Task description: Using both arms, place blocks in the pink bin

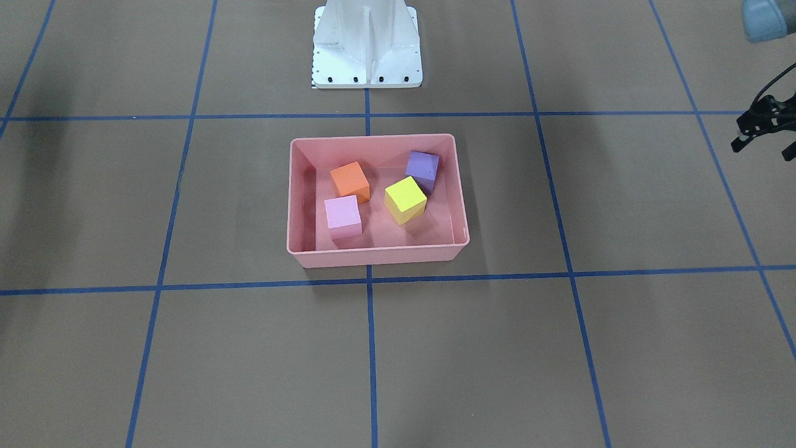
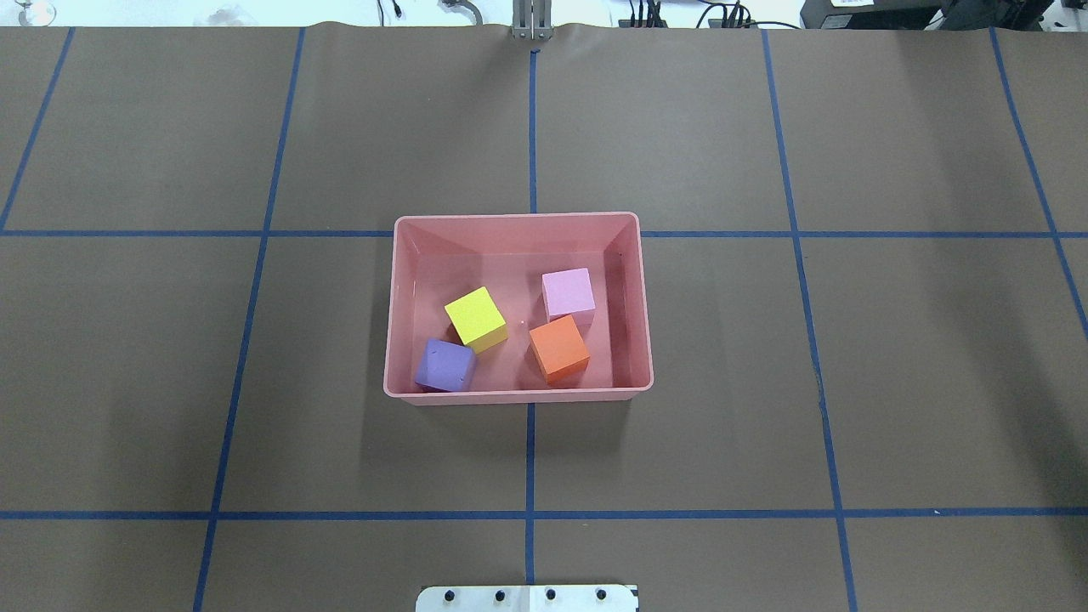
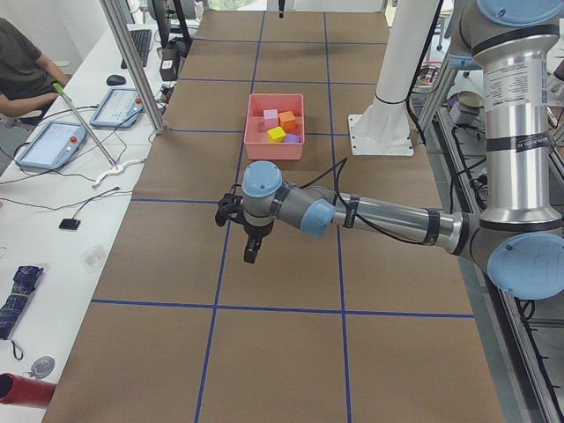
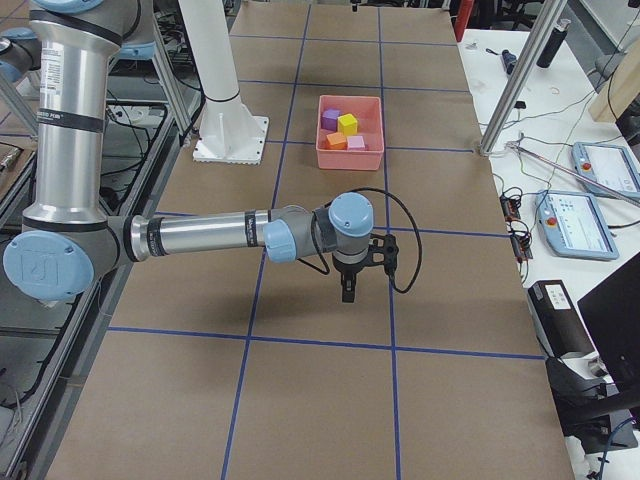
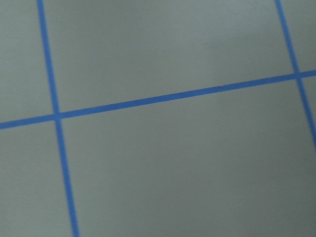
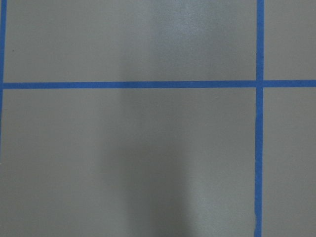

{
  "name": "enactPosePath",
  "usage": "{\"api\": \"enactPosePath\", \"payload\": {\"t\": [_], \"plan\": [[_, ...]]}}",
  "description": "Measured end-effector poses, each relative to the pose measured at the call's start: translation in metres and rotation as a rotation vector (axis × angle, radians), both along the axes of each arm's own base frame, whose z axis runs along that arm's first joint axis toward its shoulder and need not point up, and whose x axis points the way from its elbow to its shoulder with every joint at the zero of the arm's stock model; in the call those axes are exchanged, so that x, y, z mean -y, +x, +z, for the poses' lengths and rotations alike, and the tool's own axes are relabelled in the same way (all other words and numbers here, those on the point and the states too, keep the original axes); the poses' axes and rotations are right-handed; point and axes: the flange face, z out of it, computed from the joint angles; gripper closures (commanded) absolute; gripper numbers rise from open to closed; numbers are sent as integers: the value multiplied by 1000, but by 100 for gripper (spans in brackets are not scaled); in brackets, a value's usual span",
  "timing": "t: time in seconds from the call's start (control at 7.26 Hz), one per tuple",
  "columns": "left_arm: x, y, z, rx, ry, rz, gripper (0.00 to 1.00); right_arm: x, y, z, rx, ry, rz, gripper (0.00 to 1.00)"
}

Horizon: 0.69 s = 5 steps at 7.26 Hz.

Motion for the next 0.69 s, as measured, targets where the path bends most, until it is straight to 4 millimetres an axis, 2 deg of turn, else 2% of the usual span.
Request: {"api": "enactPosePath", "payload": {"t": [0.28,0.69], "plan": [[4,-7,18,8,-30,-6,0,-7,20,3,1,28,11,1],[5,-8,20,6,-75,-8,0,-9,28,1,-12,51,18,1]]}}
